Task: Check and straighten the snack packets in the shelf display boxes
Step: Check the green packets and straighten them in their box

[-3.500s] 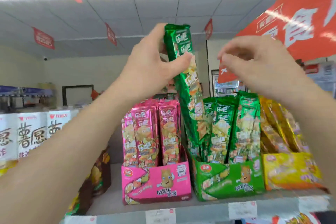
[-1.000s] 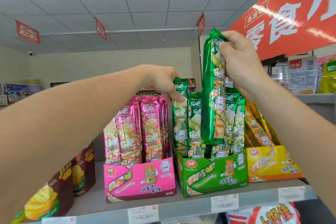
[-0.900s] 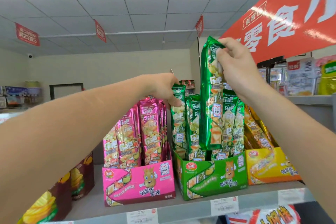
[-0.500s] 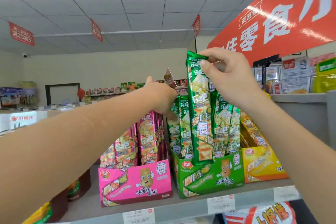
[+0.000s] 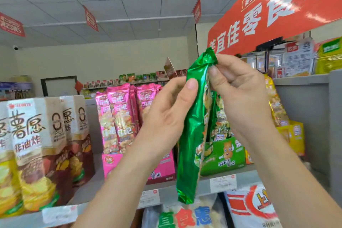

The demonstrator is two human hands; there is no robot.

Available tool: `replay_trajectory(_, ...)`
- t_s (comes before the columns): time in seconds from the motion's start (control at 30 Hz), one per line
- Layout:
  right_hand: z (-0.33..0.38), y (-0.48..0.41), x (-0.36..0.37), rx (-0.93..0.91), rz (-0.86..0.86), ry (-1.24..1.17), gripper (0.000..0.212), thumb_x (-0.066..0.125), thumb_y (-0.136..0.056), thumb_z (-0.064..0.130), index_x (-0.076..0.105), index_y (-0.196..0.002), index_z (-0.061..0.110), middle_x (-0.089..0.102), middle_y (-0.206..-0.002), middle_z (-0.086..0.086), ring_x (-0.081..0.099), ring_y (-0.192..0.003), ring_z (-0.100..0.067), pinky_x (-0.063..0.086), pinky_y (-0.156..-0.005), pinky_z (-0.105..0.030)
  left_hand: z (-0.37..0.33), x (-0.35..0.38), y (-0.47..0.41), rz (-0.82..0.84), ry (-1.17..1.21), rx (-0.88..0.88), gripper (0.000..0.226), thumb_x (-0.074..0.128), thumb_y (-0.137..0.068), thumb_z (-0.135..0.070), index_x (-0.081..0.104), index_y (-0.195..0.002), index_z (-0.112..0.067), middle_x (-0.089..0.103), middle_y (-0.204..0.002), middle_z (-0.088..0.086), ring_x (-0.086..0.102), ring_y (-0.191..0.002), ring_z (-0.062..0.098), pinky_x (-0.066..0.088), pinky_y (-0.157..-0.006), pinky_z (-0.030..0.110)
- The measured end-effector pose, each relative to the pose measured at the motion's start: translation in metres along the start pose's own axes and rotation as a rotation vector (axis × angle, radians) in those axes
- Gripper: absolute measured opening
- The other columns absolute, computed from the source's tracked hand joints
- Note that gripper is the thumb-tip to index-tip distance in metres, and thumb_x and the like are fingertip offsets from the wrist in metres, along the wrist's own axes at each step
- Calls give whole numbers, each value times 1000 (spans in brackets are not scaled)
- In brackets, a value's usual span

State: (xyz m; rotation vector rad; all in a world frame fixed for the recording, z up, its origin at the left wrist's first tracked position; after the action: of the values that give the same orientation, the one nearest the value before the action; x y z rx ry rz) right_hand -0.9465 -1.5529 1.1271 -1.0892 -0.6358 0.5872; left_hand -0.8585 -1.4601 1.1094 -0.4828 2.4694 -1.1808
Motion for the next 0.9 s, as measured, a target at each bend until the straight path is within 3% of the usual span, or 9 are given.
replay_trajectory(0.17,-5,28,5,77,17,39,27,59,-93,7,66,-111,26,74,-100,8,65,-89,-3,52,-76,-18,10,3,14,-105,94,-41,32,51,-92,-41,68,-99,-15,67,-91,6,60,-83,14,49,-72,23)
replay_trajectory(0.33,-10,72,-1,317,126,-20,46,60,-87,43,47,-131,49,63,-128,10,58,-119,-6,52,-90,-26,8,3,19,-256,201,-22,39,55,-93,-37,60,-106,0,67,-81,2,61,-70,10,51,-59,19)
replay_trajectory(0.4,-10,99,-1,464,235,4,57,63,-78,52,44,-132,54,68,-121,4,63,-113,-11,55,-87,-26,9,-1,20,-335,208,-26,44,52,-93,-40,58,-106,2,63,-81,7,59,-71,16,51,-62,27)
replay_trajectory(0.5,-8,127,3,620,257,-25,52,64,-75,64,57,-123,47,74,-96,-2,70,-82,-19,58,-77,-31,7,-2,22,-405,196,-92,52,56,-85,-53,62,-110,-7,67,-104,17,63,-97,29,49,-89,52)
replay_trajectory(0.57,-9,137,8,648,184,-40,30,59,-77,63,74,-94,45,73,-85,20,68,-77,2,50,-70,-11,8,-1,24,-444,211,-164,61,59,-73,-61,67,-112,-15,66,-119,14,60,-113,32,41,-101,57)
replay_trajectory(0.67,-11,146,5,754,6,30,10,58,-56,65,60,-63,71,67,-88,38,56,-89,25,41,-69,5,13,-2,21,-395,275,-185,30,57,-80,-55,74,-76,-29,67,-76,-6,62,-75,14,47,-76,40)
replay_trajectory(0.73,-15,156,0,765,23,-2,45,63,-51,78,68,-93,61,71,-111,16,64,-105,2,50,-89,-15,13,-4,20,-376,312,-205,32,57,-80,-55,72,-68,-29,63,-66,-9,59,-63,9,47,-66,31)
replay_trajectory(0.8,-19,165,2,754,102,-49,96,69,-46,86,61,-128,37,63,-121,-2,61,-102,-13,47,-91,-34,14,-5,20,-353,361,-197,35,59,-80,-57,71,-74,-25,66,-72,-3,62,-66,12,51,-65,30)
replay_trajectory(0.9,-16,168,5,707,143,-130,82,68,-61,80,63,-123,26,71,-93,-12,63,-75,-24,49,-74,-41,13,-8,21,-347,367,-165,34,57,-88,-50,71,-75,-22,69,-72,-3,65,-65,11,53,-60,26)
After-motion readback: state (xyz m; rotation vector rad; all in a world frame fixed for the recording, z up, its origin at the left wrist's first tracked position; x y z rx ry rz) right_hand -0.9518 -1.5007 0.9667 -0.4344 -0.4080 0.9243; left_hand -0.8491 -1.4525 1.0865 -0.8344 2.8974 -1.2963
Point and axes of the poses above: each hand's wrist, its own y-axis away from the middle knuckle, its own x-axis out of the palm, z = x × y, the point moved 2 cm from there along -y, towards the middle knuckle
